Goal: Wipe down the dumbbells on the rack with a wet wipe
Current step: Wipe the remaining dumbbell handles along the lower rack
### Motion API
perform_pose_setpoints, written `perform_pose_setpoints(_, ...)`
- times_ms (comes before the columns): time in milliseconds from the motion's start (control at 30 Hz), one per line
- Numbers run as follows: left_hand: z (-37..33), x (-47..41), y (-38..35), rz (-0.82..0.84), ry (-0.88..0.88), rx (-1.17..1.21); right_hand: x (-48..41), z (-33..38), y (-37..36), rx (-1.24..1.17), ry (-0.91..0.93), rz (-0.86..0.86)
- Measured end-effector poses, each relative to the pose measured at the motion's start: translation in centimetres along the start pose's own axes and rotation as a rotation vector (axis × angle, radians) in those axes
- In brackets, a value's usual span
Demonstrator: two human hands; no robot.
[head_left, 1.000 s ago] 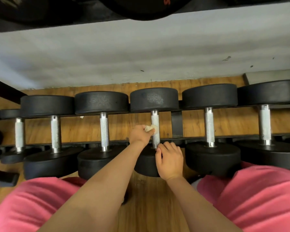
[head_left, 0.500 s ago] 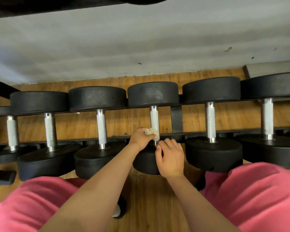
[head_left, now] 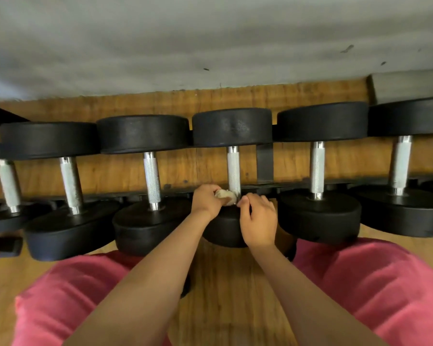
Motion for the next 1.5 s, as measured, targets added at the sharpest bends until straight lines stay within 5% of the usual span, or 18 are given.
perform_pose_setpoints(500,0.92,-0.02,-0.59,0.023,0.016,0.157,-0.1,0.24,0.32,-0.006,0.012,-0.064)
perform_pose_setpoints(867,0.08,-0.15,-0.35,0.078,-0.078,0.032,-0.19,0.41,0.28,-0.005,0.024,-0.055)
perform_pose_setpoints(1267,0.94,0.08,-0.11,-0.052,-0.081,0.133,-0.14,0.44,0.21,-0.001,0.032,-0.052)
perform_pose_setpoints(1500,0.45,-0.49,-0.14,0.073,-0.113,0.043,-0.15,0.5,0.37,0.001,0.035,-0.06)
Point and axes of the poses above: each hand's wrist, its own x-axis away from the middle knuckle, its own y-axis out of the back of the hand, z = x × y, the point moved 4 cm from there along -x, towards the middle knuckle, and after that the axes turned 13 degrees about -y, right-handed, at the moved point
